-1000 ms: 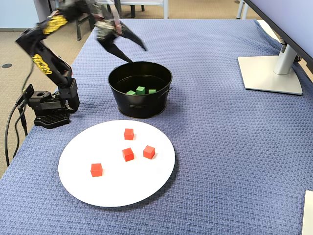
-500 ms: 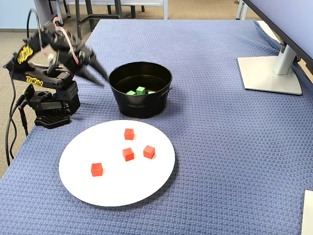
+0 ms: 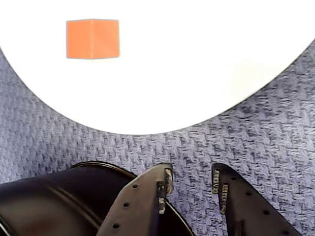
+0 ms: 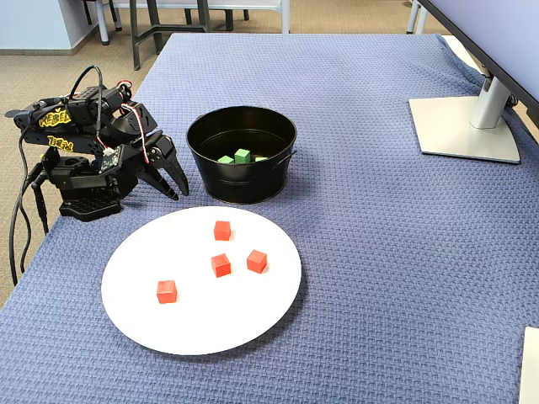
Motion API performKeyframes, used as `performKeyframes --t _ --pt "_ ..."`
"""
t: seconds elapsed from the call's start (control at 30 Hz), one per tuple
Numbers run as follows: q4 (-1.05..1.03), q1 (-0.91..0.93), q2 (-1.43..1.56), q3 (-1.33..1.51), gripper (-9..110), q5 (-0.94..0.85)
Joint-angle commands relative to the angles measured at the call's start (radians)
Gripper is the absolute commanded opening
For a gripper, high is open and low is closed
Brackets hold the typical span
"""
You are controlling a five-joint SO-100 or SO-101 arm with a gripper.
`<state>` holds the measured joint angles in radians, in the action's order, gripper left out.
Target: Pick up the green cubes from the white plate and place them in the black recipient
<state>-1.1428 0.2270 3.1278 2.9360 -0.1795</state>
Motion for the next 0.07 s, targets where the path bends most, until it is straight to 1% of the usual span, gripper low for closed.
performKeyframes --t 0.0,0.03 --pt "0.023 0.008 0.002 -0.006 0 -0.003" --pt "0.023 0.008 0.0 -0.006 0 -0.002"
